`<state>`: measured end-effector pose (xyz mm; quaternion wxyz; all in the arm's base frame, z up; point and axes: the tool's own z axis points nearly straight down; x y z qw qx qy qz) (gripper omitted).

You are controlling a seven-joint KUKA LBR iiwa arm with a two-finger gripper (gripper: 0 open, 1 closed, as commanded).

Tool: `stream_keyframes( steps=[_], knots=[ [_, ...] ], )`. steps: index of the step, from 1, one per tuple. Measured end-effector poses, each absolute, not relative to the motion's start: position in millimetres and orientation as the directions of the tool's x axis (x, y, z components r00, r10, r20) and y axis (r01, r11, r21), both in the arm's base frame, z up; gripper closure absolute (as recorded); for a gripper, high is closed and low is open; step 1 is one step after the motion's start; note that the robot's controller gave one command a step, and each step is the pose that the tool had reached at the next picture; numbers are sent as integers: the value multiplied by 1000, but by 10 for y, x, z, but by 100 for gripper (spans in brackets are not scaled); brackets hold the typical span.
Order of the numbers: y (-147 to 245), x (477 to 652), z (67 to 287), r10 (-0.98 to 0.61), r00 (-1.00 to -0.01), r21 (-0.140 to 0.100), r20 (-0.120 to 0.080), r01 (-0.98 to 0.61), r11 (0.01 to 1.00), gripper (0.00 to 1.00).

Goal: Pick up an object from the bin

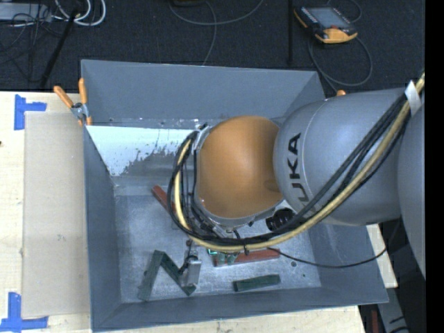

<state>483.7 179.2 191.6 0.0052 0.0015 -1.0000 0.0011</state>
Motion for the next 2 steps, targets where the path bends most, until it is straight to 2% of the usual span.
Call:
stream_keyframes(
  steps=[1, 2],
  knots=[
    [1951, 4997, 663, 33, -999, -3, 9, 33, 999, 0],
    [1303, 5260, 770, 256, -967, -2, 0, 256, 967, 0]
  ],
)
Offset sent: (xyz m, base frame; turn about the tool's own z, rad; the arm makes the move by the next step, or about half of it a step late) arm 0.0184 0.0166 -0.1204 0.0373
